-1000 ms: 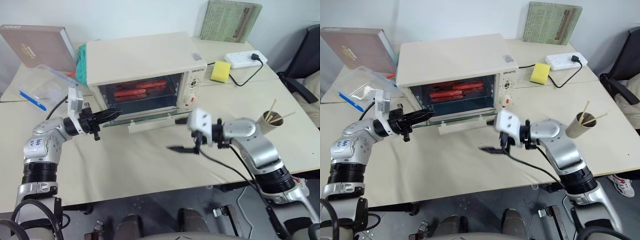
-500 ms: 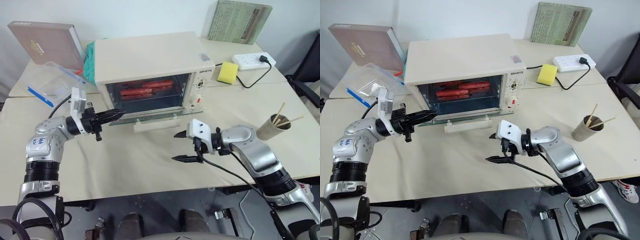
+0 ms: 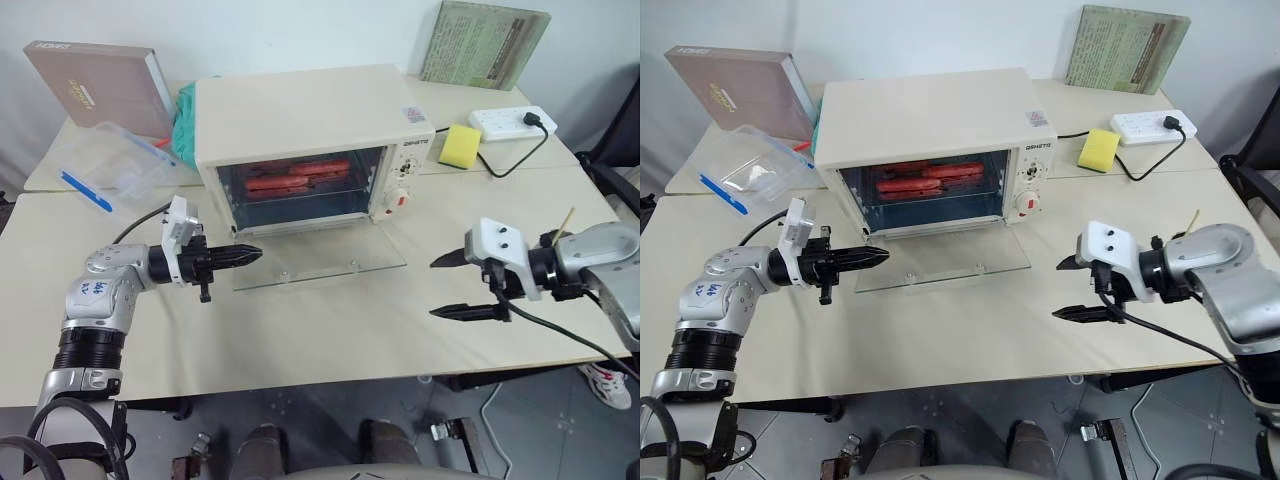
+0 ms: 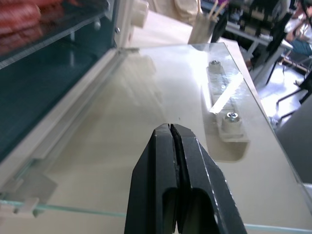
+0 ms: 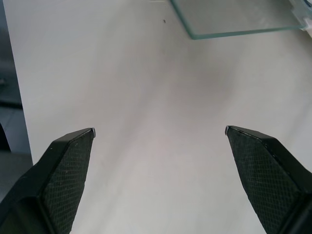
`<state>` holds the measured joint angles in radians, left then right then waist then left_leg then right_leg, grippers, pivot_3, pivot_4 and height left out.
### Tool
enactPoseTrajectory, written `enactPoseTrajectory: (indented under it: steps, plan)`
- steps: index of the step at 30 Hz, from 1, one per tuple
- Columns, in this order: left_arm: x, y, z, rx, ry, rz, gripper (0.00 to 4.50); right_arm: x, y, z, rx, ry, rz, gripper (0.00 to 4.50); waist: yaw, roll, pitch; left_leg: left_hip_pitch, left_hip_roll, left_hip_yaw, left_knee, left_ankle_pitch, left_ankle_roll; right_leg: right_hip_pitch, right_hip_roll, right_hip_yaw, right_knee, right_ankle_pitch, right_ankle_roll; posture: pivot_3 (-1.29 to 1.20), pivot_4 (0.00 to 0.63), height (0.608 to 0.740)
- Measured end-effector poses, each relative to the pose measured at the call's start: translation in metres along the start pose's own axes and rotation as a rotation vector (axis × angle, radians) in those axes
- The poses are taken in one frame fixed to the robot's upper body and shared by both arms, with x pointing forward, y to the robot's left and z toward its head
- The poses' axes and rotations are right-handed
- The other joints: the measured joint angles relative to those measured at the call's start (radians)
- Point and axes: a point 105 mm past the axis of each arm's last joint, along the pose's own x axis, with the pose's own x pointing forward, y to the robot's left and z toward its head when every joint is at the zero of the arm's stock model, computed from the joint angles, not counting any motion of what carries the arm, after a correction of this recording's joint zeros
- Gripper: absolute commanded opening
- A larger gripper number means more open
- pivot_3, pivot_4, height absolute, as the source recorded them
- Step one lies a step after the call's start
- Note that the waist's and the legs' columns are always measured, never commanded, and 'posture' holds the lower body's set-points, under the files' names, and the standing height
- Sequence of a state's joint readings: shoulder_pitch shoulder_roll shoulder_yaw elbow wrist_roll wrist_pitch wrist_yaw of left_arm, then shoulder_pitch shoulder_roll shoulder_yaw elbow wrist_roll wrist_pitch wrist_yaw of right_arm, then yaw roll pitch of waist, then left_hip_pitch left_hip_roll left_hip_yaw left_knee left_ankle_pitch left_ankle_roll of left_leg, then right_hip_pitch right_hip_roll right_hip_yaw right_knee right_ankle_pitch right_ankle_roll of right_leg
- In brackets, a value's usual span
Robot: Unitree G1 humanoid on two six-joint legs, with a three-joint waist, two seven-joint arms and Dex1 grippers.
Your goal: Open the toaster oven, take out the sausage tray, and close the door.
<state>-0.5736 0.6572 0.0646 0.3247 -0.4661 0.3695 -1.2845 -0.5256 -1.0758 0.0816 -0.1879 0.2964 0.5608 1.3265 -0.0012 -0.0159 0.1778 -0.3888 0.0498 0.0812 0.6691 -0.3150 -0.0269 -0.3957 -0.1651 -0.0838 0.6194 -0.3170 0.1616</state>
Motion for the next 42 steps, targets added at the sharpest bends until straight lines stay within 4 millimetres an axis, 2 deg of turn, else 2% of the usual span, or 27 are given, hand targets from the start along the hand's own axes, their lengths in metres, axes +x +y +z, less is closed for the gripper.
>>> enactPoseTrajectory:
  steps: [3, 5, 9, 16, 18, 22, 27, 31, 33, 37, 42]
  plan:
    - [0.002, -0.002, -0.004, 0.008, 0.026, -0.014, 0.02, -0.006, -0.013, 0.017, -0.065, -0.026, -0.060, 4.50, -0.003, 0.000, 0.000, 0.000, 0.000, 0.000, 0.000, 0.000, 0.000, 0.000, 0.000, 0.000, 0.000, 0.000, 0.000, 0.00, 0.150, 0.740]
    - [0.003, -0.003, -0.010, 0.007, 0.067, -0.026, 0.02, -0.004, -0.021, 0.035, -0.116, -0.079, -0.106, 4.50, -0.004, 0.000, 0.000, 0.000, 0.000, 0.000, 0.000, 0.000, 0.000, 0.000, 0.000, 0.000, 0.000, 0.000, 0.000, 0.00, 0.150, 0.740]
    - [0.002, -0.007, -0.025, -0.015, 0.133, -0.030, 0.02, 0.018, -0.022, 0.063, -0.180, -0.176, -0.129, 4.50, -0.002, 0.000, 0.000, 0.000, 0.000, 0.000, -0.001, 0.000, 0.000, -0.001, 0.000, 0.000, 0.000, 0.000, 0.000, 0.00, 0.150, 0.740]
    - [0.002, -0.013, -0.027, 0.046, 0.181, -0.045, 0.02, 0.043, -0.017, 0.100, -0.240, -0.289, -0.181, 4.50, -0.001, 0.000, 0.000, -0.001, 0.000, 0.000, 0.001, 0.000, 0.000, -0.001, 0.000, 0.000, 0.001, 0.000, 0.000, 0.00, 0.150, 0.740]
    - [-0.003, -0.014, -0.029, 0.107, 0.209, -0.037, 0.02, 0.058, -0.017, 0.109, -0.254, -0.306, -0.211, 4.50, -0.003, 0.000, 0.000, 0.000, 0.000, 0.000, 0.000, 0.000, 0.000, -0.001, 0.000, 0.000, 0.002, 0.000, 0.000, 0.00, 0.150, 0.740]
    - [-0.007, -0.016, -0.028, 0.093, 0.150, 0.013, 0.02, 0.088, -0.017, 0.114, -0.350, -0.249, -0.280, 4.50, -0.010, 0.001, 0.000, 0.000, 0.000, 0.000, 0.000, 0.000, 0.000, -0.002, 0.000, 0.000, 0.003, 0.000, 0.000, 0.00, 0.150, 0.740]
    - [-0.015, -0.021, -0.022, 0.044, 0.034, 0.080, 0.02, 0.114, -0.025, 0.127, -0.445, -0.238, -0.360, 4.50, -0.023, 0.001, 0.000, -0.001, 0.000, -0.001, -0.001, 0.000, 0.000, -0.002, 0.000, 0.000, 0.003, 0.000, 0.000, 0.00, 0.150, 0.740]
    - [-0.022, -0.027, -0.013, 0.060, -0.090, 0.131, 0.02, 0.139, -0.044, 0.135, -0.491, -0.189, -0.476, 4.50, -0.036, 0.001, 0.000, 0.000, 0.001, -0.001, -0.001, 0.000, -0.001, -0.002, 0.000, -0.001, 0.003, 0.000, 0.000, 0.00, 0.150, 0.740]
    - [-0.027, -0.031, -0.014, 0.054, -0.129, 0.177, 0.02, 0.153, -0.053, 0.139, -0.529, -0.154, -0.536, 4.50, -0.052, 0.001, 0.000, 0.000, 0.001, -0.001, -0.003, 0.000, -0.001, -0.002, 0.000, -0.001, 0.004, 0.000, 0.000, 0.00, 0.150, 0.740]
    - [-0.037, -0.033, -0.013, 0.052, -0.178, 0.261, 0.02, 0.164, -0.061, 0.135, -0.590, -0.109, -0.590, 4.50, -0.057, 0.001, 0.000, 0.000, 0.001, -0.002, -0.003, 0.000, -0.001, -0.002, 0.000, -0.003, 0.004, 0.000, 0.000, 0.00, 0.150, 0.740]
    - [-0.046, -0.038, -0.008, 0.077, -0.228, 0.351, 0.02, 0.173, -0.060, 0.143, -0.711, -0.090, -0.635, 4.50, -0.059, 0.001, -0.001, 0.000, 0.001, -0.002, -0.003, 0.000, -0.001, -0.002, -0.001, -0.003, 0.004, 0.000, 0.000, 0.00, 0.150, 0.740]
